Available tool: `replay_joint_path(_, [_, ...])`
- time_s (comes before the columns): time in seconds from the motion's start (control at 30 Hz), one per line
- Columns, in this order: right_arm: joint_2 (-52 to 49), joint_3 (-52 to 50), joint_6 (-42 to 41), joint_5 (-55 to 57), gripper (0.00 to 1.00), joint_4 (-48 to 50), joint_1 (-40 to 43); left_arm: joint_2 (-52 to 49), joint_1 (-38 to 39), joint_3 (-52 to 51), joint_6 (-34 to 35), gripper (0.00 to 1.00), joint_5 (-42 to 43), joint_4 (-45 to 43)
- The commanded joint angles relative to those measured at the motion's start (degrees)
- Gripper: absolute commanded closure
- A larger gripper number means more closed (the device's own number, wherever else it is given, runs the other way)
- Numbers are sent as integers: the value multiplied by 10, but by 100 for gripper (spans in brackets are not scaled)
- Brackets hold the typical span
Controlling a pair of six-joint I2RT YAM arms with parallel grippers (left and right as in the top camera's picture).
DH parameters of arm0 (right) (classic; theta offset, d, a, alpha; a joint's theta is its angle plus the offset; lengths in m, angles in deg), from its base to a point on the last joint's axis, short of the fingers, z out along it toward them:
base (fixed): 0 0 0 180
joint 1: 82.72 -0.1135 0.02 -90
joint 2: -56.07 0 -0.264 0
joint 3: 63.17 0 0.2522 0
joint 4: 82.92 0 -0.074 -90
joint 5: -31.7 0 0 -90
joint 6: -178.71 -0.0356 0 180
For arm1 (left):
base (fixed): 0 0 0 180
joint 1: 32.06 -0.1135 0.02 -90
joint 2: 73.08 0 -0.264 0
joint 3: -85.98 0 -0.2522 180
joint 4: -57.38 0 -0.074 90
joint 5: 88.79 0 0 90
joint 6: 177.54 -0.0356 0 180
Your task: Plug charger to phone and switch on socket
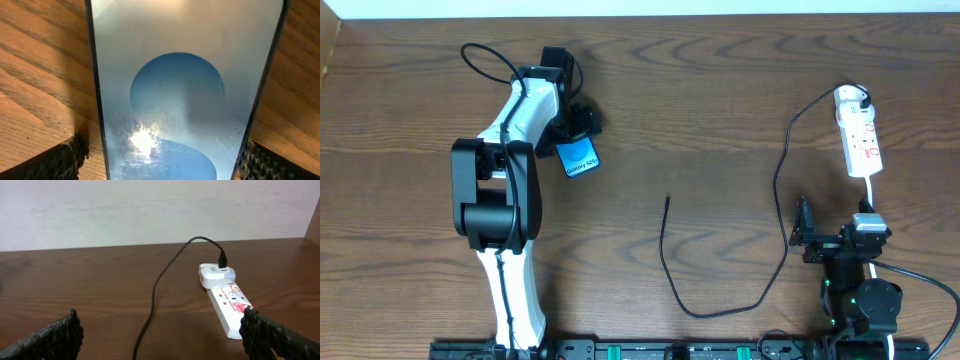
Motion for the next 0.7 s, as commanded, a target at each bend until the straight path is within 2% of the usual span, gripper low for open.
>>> replay_joint_path(0.0, [3,-1,5,-3,1,-3,-10,-12,-7,-12,9,2,3,-5])
replay_joint_path(0.67, [3,-1,5,-3,1,-3,-10,-47,-7,-12,-8,2,3,16])
